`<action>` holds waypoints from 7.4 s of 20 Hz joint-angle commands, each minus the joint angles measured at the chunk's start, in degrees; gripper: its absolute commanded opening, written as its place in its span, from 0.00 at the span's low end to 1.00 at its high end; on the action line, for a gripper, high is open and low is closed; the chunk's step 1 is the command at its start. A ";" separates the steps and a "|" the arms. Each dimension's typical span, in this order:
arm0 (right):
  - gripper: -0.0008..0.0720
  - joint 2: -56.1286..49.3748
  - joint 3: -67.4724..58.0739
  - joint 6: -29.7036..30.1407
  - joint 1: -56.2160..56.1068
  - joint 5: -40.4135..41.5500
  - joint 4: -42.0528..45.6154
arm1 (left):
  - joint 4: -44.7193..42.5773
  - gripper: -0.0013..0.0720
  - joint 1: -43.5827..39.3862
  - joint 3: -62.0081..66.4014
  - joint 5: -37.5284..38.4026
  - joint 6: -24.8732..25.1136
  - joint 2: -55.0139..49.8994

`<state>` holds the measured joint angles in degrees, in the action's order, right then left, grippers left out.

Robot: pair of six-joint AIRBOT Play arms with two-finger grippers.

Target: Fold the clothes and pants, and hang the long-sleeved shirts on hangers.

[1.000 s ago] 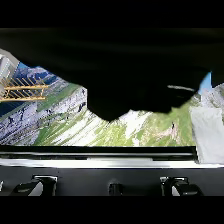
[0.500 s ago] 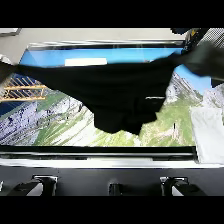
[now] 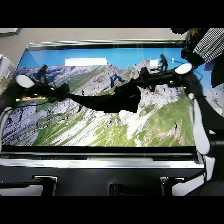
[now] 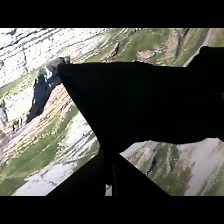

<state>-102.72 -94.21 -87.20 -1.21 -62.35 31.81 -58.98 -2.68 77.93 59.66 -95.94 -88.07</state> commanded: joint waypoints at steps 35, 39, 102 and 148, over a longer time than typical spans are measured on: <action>0.77 1.57 23.04 4.26 -1.97 8.07 11.04 | 0.85 0.04 -1.31 2.86 -2.12 0.11 -8.11; 0.11 2.21 22.97 4.04 -2.86 8.22 10.69 | 0.90 0.04 -1.05 2.89 -1.90 0.07 -7.98; 0.61 6.97 -4.87 7.30 26.73 -25.86 26.53 | -14.14 0.46 18.73 17.42 19.43 -0.02 -0.85; 0.06 20.06 51.74 26.99 35.19 -15.08 21.18 | -2.86 0.66 26.56 -50.56 18.86 4.70 38.77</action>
<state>-83.77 -42.48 -60.42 33.98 -76.16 54.54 -63.68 24.12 31.66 77.80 -91.83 -50.33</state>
